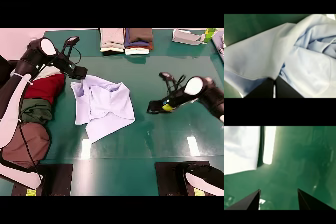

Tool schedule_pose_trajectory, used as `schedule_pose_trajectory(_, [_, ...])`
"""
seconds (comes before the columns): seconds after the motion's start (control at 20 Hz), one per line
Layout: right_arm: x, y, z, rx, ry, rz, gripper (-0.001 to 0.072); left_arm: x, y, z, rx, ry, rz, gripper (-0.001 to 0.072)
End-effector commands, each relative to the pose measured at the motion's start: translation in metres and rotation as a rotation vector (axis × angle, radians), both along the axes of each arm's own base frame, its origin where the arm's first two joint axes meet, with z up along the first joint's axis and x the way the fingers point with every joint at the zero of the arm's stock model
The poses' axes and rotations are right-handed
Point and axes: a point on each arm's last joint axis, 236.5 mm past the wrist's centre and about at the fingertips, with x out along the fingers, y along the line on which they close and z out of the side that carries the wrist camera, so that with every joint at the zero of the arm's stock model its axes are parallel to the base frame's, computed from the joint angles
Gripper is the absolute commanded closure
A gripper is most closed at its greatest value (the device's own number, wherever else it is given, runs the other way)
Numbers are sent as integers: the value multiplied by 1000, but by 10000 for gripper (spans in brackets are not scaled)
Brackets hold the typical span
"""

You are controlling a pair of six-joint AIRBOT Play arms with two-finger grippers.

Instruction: Fold the shirts.

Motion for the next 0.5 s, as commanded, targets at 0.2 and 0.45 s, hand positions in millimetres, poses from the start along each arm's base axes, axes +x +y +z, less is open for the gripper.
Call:
schedule_pose_trajectory(0.2, [-2, 54, -53, 113, 59, -55, 210, -1, 6, 6, 5, 0, 4, 681])
schedule_pose_trajectory(0.45, [20, 85, -68, 99, 92, 8, 236, -6, 6, 4, 10, 18, -2, 681])
